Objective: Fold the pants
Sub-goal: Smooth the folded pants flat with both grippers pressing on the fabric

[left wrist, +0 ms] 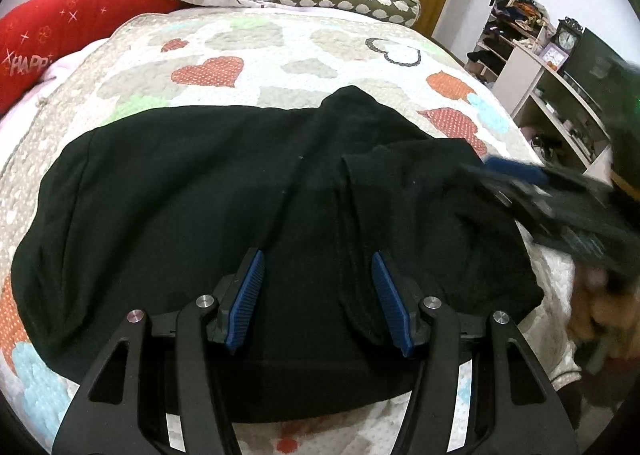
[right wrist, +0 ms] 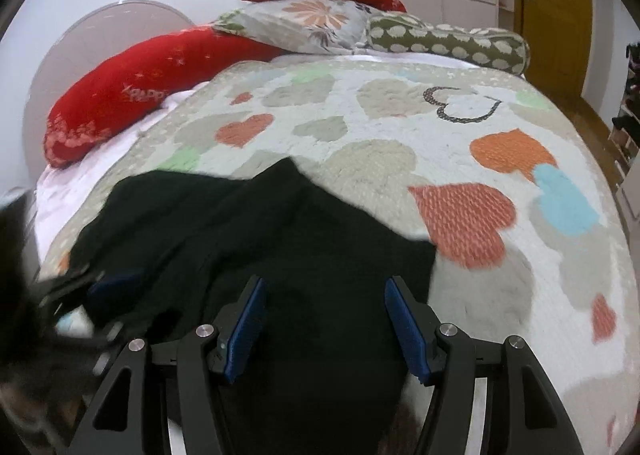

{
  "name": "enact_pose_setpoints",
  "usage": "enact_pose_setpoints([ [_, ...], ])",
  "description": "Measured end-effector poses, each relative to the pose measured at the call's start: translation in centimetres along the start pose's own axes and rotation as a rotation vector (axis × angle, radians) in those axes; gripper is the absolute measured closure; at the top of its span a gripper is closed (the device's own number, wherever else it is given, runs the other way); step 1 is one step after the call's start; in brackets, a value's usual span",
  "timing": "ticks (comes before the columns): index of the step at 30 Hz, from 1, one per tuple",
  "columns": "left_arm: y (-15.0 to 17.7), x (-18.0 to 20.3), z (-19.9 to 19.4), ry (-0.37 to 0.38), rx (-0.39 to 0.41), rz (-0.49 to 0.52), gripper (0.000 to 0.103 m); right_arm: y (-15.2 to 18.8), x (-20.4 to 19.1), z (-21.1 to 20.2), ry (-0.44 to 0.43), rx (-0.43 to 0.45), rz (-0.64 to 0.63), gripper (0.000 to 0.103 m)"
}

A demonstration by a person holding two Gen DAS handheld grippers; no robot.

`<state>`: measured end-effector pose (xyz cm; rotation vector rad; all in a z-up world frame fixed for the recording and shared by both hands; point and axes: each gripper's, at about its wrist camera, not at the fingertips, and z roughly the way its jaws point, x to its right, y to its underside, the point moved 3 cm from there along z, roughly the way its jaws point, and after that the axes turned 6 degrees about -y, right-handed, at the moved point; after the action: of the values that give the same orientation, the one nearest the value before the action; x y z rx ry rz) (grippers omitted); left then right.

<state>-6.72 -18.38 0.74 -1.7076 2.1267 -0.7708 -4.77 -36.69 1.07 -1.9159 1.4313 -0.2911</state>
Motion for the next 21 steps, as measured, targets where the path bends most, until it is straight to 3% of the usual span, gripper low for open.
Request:
enact_pose_setpoints([
  [5,0.1,0.0,0.0,-0.001,0.008,-0.017,0.047,4.2,-1.3,-0.6,0.037,-0.055,-0.027,0.042],
  [8,0.2,0.0,-0.1,-0.006,0.013,-0.023,0.046,5.7,-1.6,-0.3,0.069,-0.039,-0.044,0.041],
  [13,0.1,0.1,-0.2,-0.015,0.013,-0.03,0.046,5.2,-1.7,-1.0,0.056,-0.066,-0.029,0.041],
  [21,-0.3,-0.5,-1.9,-0.043,0.04,-0.049,0.046,2.7,-2.5,-2.4,0.033,-0.003,-0.023,0.04],
])
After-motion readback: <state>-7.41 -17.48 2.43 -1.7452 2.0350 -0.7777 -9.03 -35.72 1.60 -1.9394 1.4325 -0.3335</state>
